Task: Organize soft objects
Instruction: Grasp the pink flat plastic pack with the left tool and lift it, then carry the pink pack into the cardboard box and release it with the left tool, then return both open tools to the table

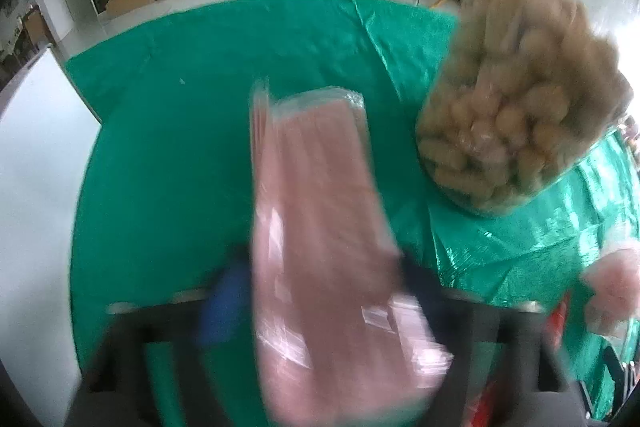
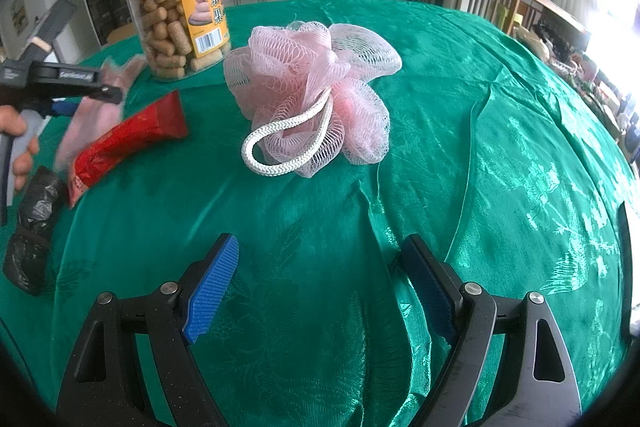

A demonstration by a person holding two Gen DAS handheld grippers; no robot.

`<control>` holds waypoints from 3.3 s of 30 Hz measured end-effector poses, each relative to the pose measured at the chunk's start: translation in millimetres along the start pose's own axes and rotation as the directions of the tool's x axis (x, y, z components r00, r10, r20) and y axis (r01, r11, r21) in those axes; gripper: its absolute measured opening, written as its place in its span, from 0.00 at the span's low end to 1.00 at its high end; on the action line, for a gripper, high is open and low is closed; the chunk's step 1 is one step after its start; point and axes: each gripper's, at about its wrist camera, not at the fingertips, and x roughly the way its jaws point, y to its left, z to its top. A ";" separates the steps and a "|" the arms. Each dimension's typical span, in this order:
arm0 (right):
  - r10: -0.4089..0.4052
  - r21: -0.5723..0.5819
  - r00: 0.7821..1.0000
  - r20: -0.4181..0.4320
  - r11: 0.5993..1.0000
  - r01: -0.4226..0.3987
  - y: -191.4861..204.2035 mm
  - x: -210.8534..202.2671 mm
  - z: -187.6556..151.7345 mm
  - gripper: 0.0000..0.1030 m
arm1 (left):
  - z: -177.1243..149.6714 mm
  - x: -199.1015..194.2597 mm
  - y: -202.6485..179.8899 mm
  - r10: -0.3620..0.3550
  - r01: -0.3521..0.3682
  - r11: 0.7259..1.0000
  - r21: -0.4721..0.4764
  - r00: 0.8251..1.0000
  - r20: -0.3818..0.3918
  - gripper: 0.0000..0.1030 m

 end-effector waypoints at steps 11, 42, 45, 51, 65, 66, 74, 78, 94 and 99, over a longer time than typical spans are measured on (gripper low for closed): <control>0.000 0.000 1.000 0.000 1.000 0.000 0.1 0.1 0.1 0.84 | -5.2 11.1 14.1 0.117 -0.116 0.991 0.059 0.993 -0.007 0.88; 0.137 0.170 0.988 0.072 0.974 -0.148 -25.2 -21.8 18.1 0.82 | -51.2 -12.6 32.3 0.106 -0.107 0.994 -0.002 0.979 0.172 0.46; 0.137 0.156 0.989 0.059 0.977 -0.144 -27.1 -23.1 68.1 0.82 | -54.7 -22.8 31.9 0.095 -0.101 0.995 0.024 0.980 0.176 0.30; 0.080 0.021 0.985 -0.152 0.997 -0.078 6.0 39.4 117.5 0.64 | -67.7 -62.4 41.3 0.005 0.010 0.997 -0.074 0.980 0.200 0.21; 0.336 -0.070 0.941 0.046 0.940 -0.333 109.5 -111.7 143.7 0.27 | -135.2 -234.3 110.7 -0.105 0.210 0.953 -0.221 0.907 0.409 0.21; 0.388 -0.100 0.920 0.052 0.919 -0.382 136.7 -125.7 147.5 0.27 | -139.3 -246.8 124.2 -0.086 0.196 0.954 -0.229 0.905 0.417 0.21; 0.665 -0.241 0.742 -0.081 0.709 -0.662 327.8 -168.1 136.4 0.28 | -197.4 -303.4 259.3 0.286 -0.155 0.906 -0.393 0.910 0.300 0.31; 0.730 -0.250 0.646 -0.222 0.598 -0.762 413.4 -157.8 106.0 0.72 | -235.1 -293.8 305.3 0.414 -0.277 0.802 -0.530 0.896 0.160 0.91; 0.400 -0.154 0.914 0.060 0.909 -0.388 242.8 -71.4 90.1 0.72 | -227.9 -305.4 235.2 0.315 -0.114 0.872 -0.477 0.875 0.367 0.91; 0.191 -0.039 0.980 0.055 0.981 -0.189 136.4 -25.9 61.5 0.72 | -208.4 -291.6 170.0 0.174 -0.032 0.940 -0.339 0.902 0.396 0.91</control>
